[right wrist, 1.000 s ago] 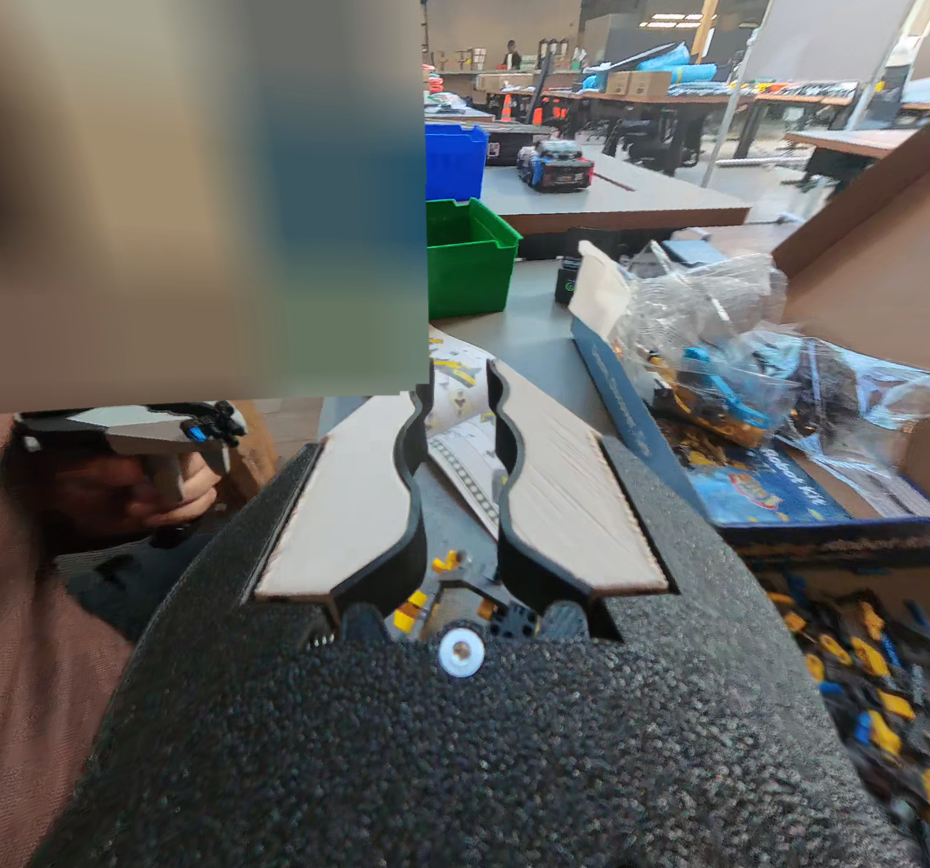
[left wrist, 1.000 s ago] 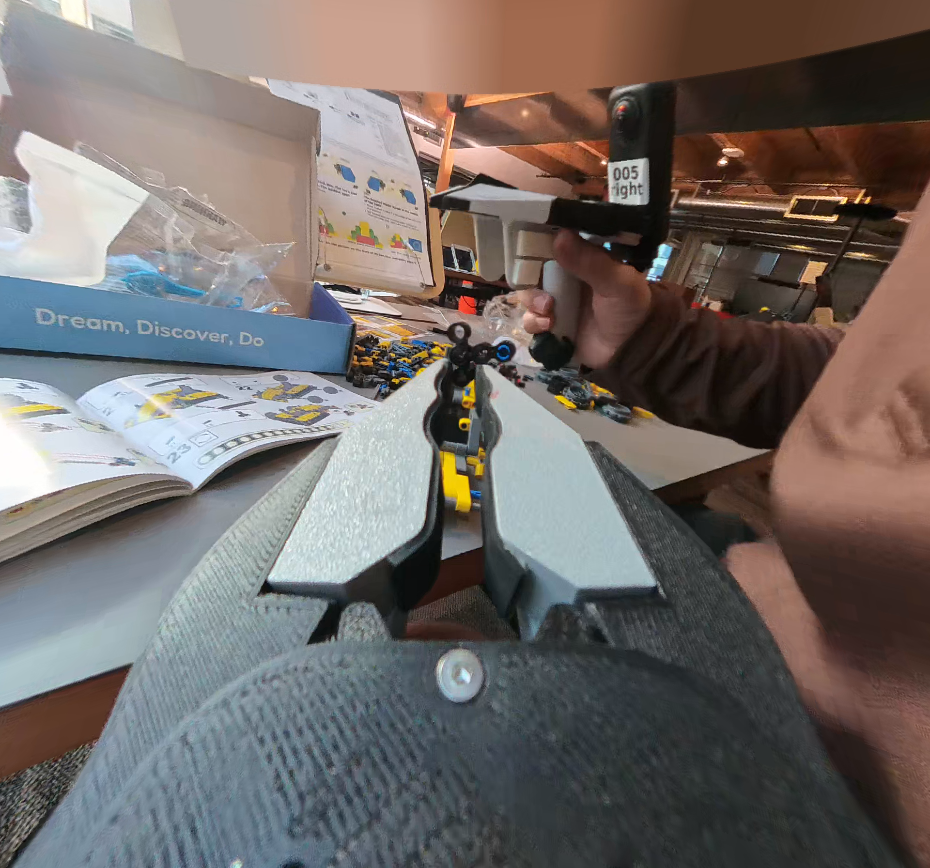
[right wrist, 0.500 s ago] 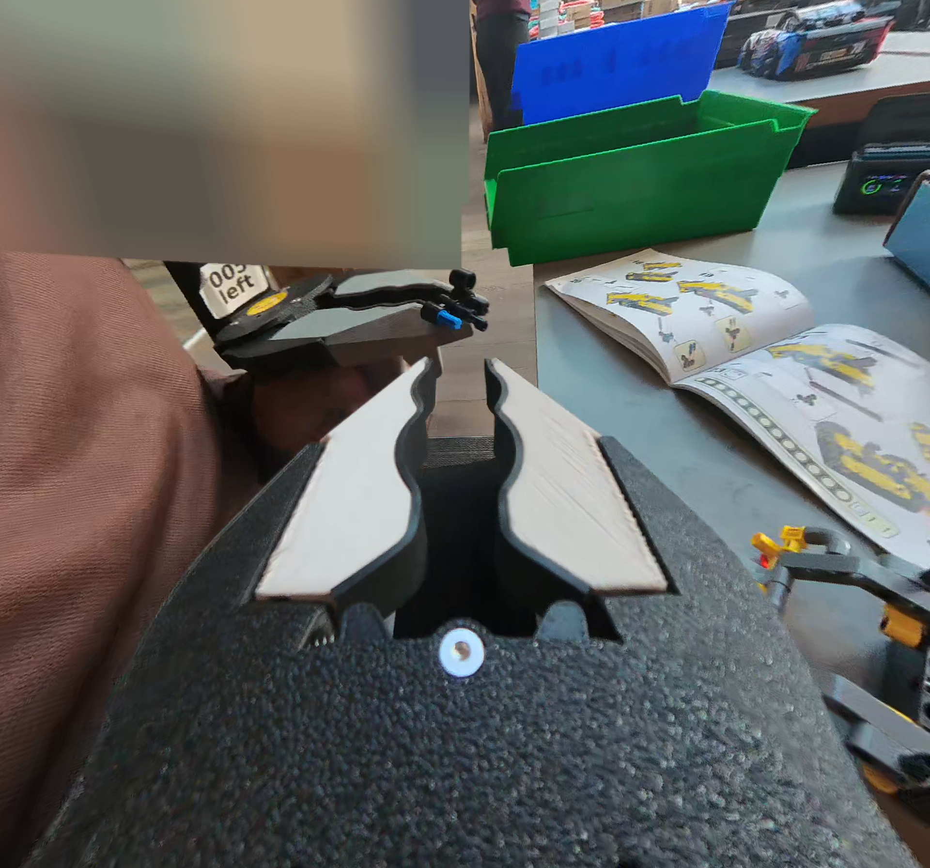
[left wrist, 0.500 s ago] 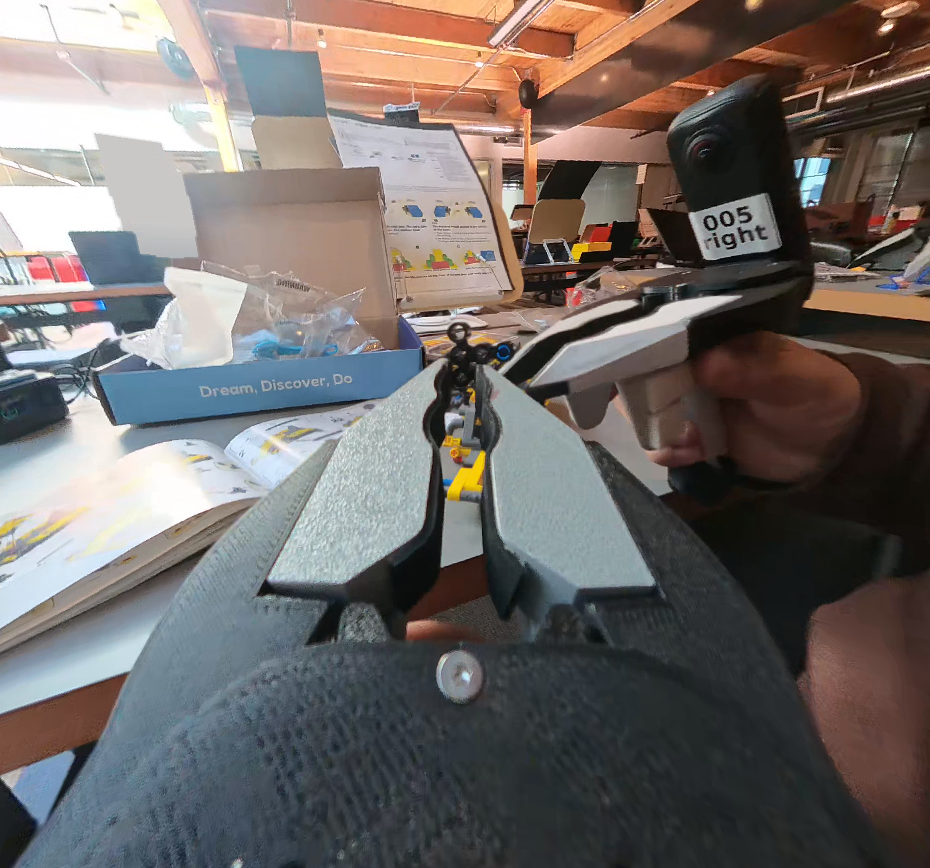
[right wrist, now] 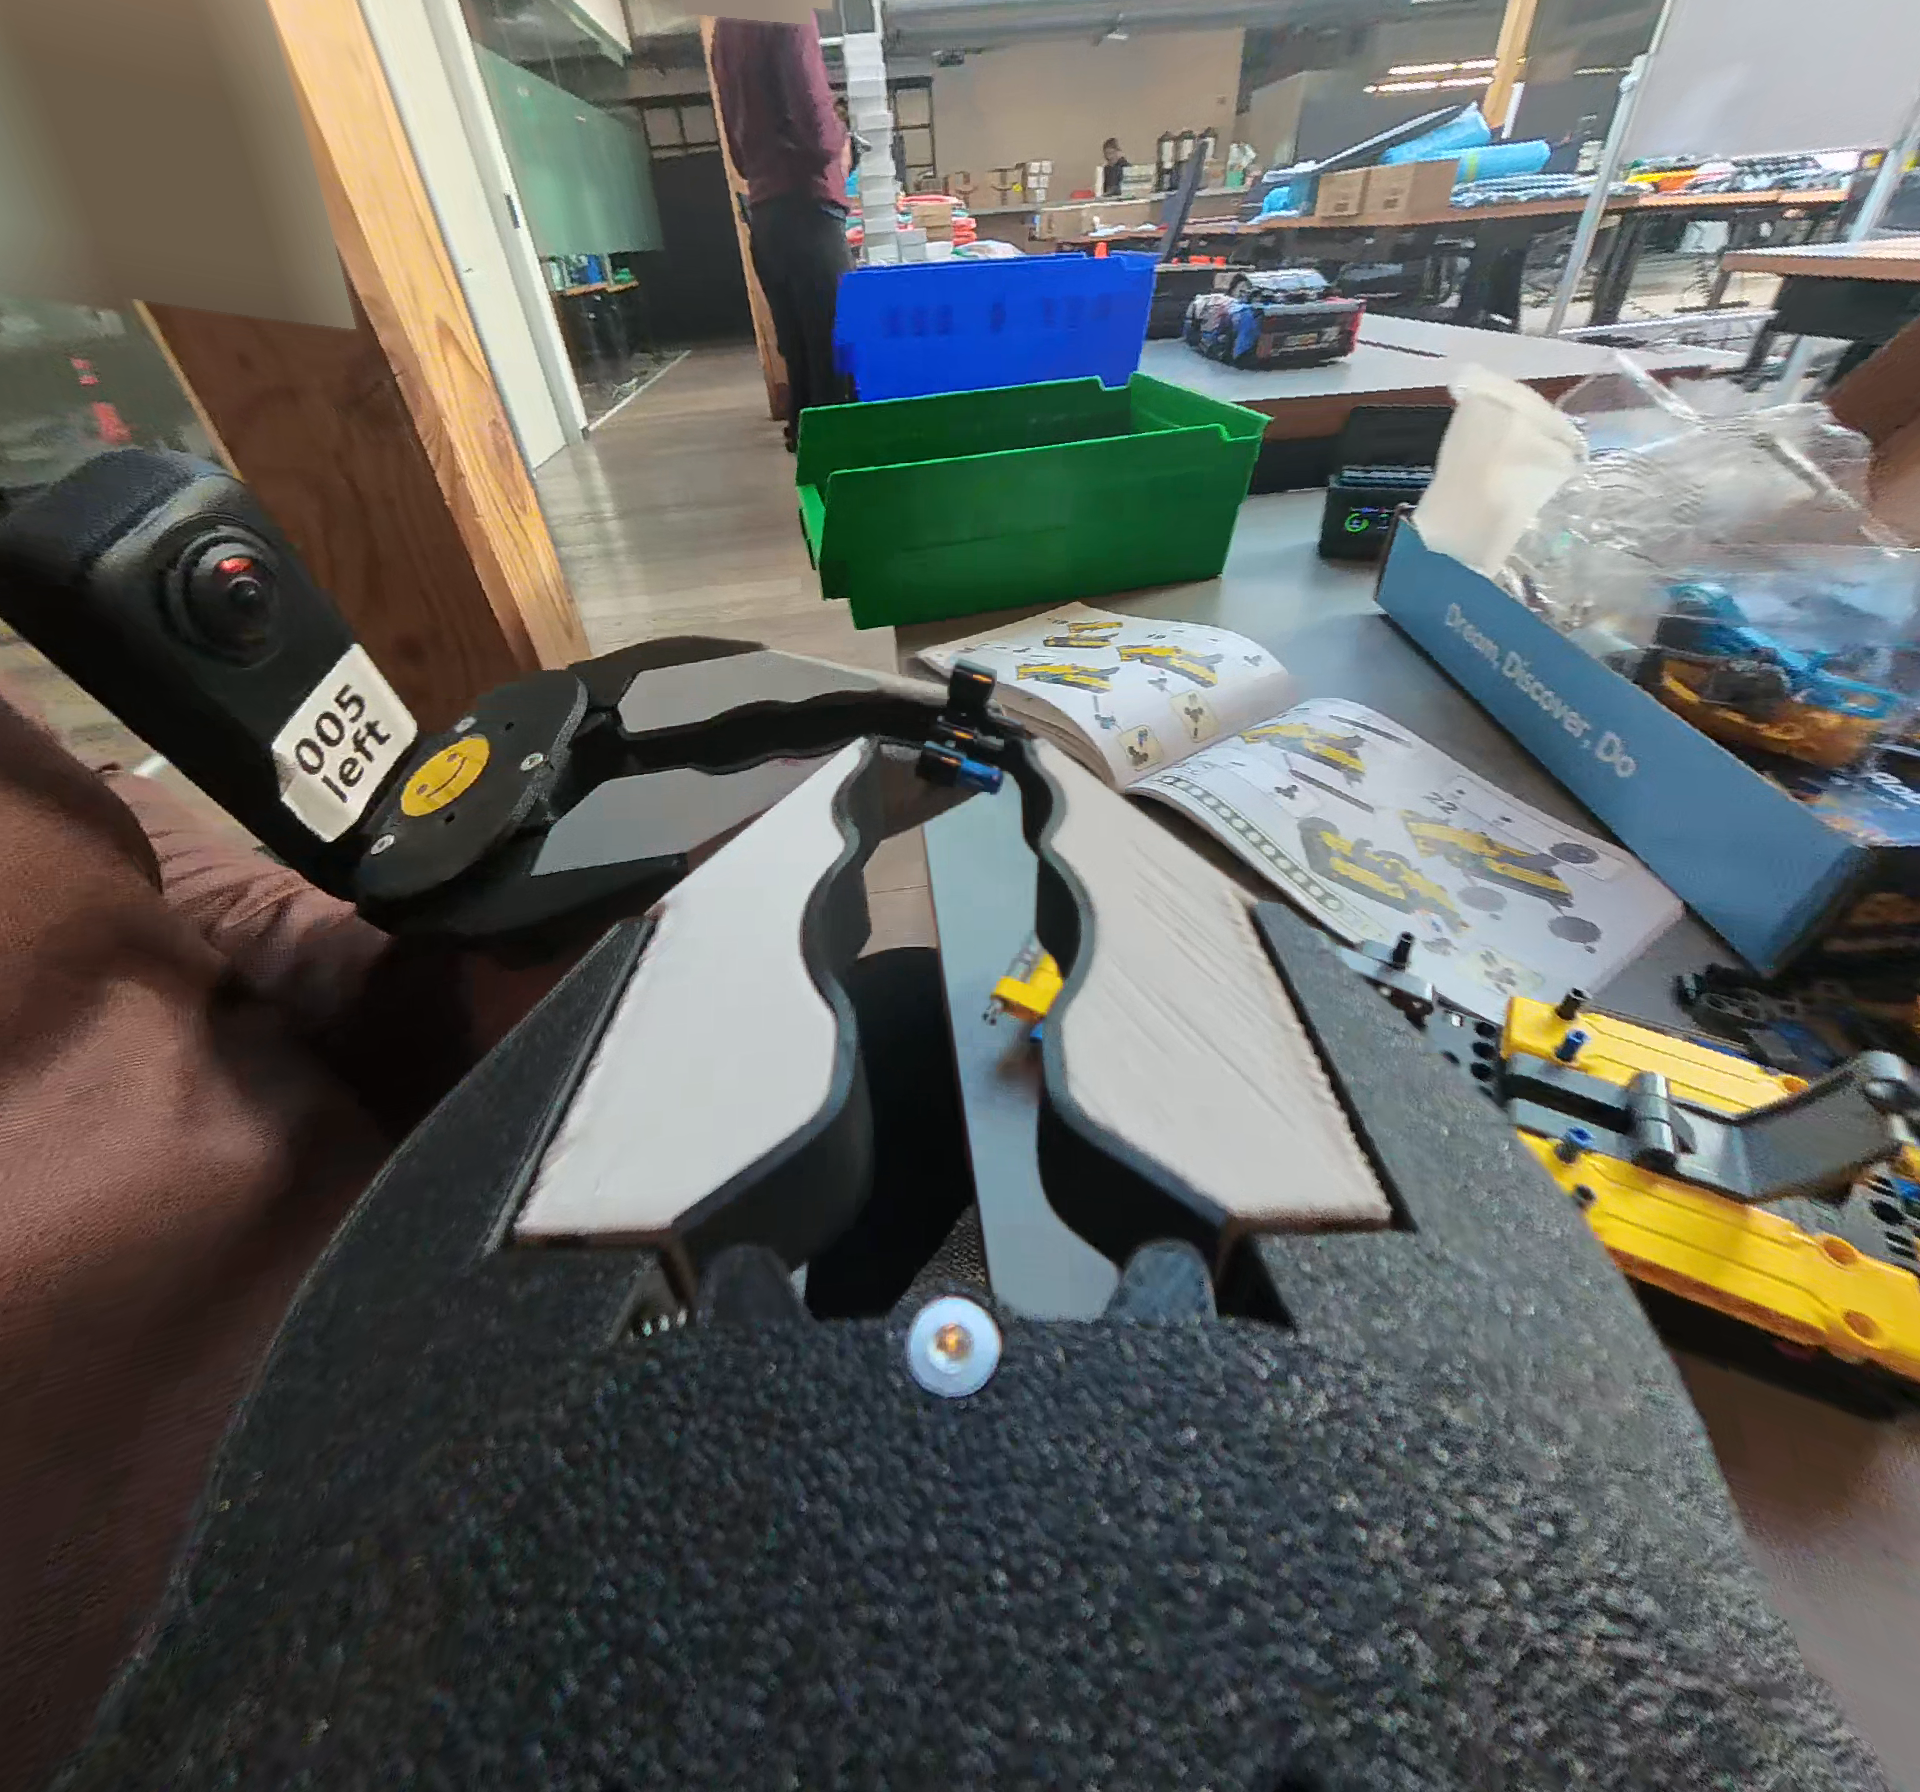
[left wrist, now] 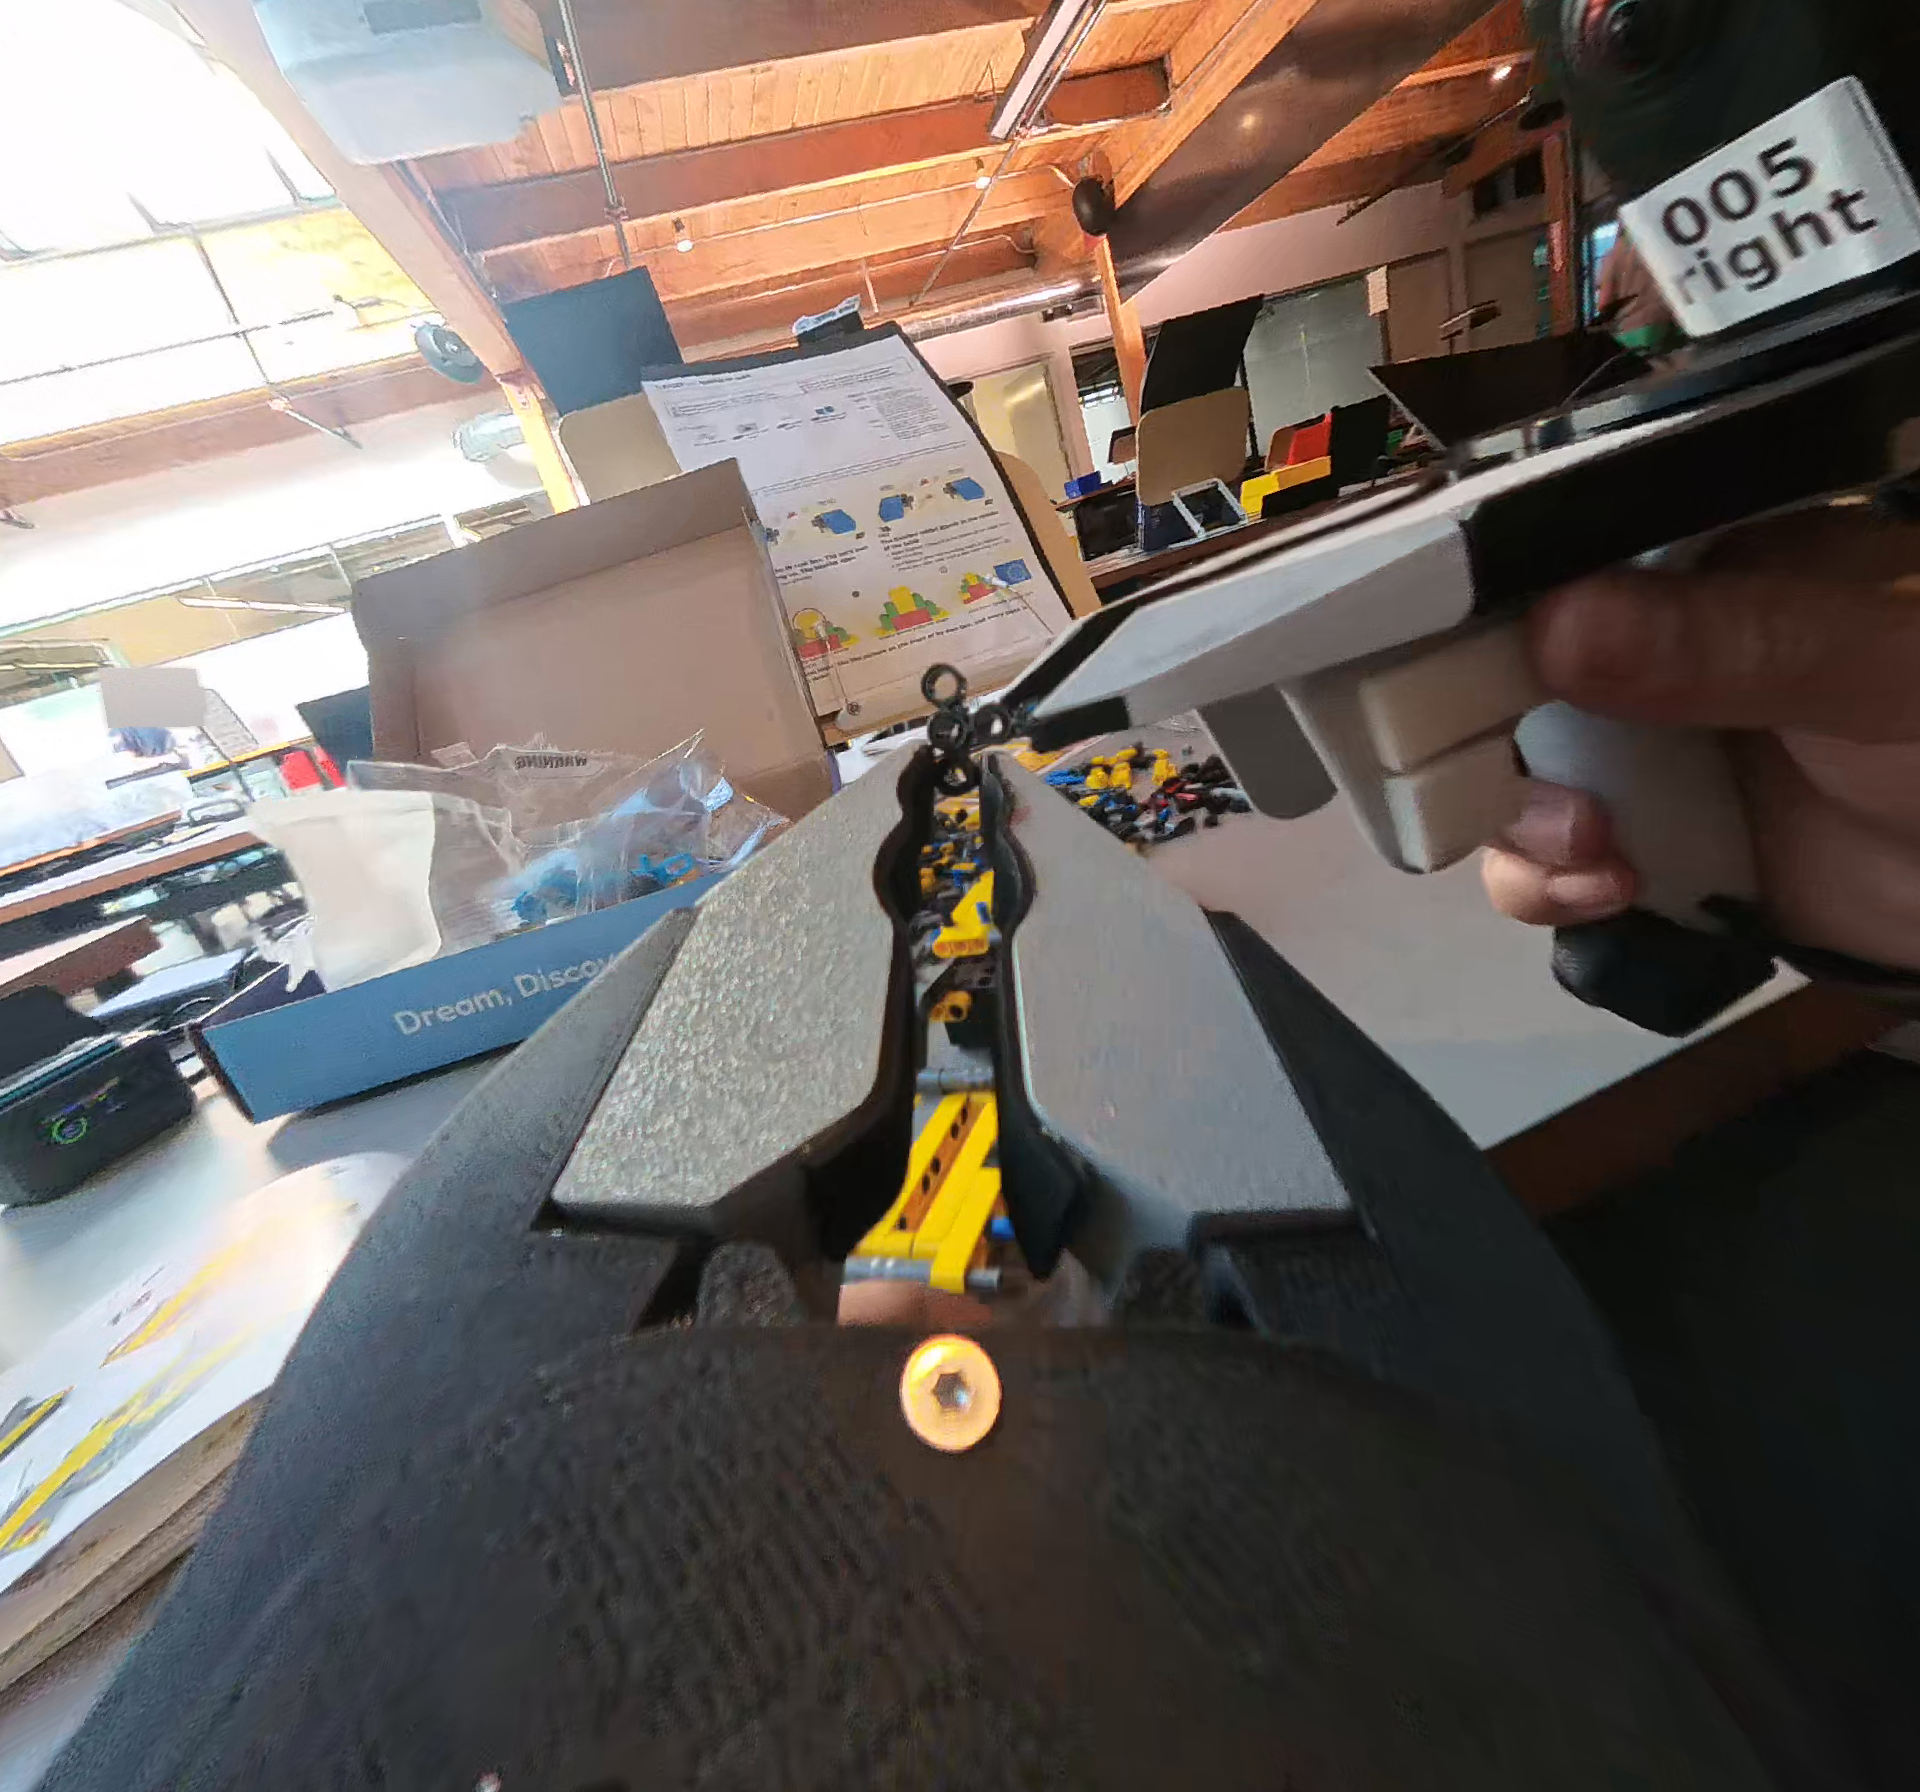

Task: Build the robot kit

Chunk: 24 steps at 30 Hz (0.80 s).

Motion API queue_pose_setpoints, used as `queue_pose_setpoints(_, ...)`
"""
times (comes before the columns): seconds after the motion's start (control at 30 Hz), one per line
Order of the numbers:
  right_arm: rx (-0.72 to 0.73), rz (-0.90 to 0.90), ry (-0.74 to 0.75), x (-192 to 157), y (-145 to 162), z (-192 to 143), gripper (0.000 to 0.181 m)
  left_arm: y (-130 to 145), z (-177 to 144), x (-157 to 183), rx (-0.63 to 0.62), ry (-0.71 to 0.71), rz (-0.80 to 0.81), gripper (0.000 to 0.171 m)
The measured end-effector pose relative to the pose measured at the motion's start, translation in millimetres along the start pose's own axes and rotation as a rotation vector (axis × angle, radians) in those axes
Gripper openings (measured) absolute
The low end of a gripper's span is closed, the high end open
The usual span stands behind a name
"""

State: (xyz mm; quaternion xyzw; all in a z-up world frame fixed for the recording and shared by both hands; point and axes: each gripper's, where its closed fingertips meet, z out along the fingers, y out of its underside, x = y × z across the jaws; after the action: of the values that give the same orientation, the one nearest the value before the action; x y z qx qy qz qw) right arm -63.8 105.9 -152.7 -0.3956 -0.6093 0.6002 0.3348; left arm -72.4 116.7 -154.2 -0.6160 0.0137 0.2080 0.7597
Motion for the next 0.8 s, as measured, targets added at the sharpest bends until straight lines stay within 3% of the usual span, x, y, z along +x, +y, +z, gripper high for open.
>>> queue_pose_setpoints(0.1,0.016,0.012,0.05,13.8,-4.2,-7.6,0.024,-1.8,13.8,6.4,0.023,0.02,-0.033,0.005)
queue_pose_setpoints(0.27,0.021,0.015,0.062,21.3,-4.4,-16.1,0.006,0.7,21.1,13.3,0.026,0.039,-0.042,0.005)
queue_pose_setpoints(0.47,-0.015,-0.01,0.113,34.6,3.3,-26.0,0.006,10.1,33.8,21.8,-0.02,0.076,-0.044,0.005)
queue_pose_setpoints(0.6,-0.008,0.079,0.11,44.1,3.8,-38.0,0.023,-6.9,41.8,28.1,0.064,0.095,0.093,0.004)
queue_pose_setpoints(0.8,0.039,0.117,0.069,41.6,-4.4,-52.5,0.02,-14.3,50.5,40.9,0.095,0.144,0.111,0.004)
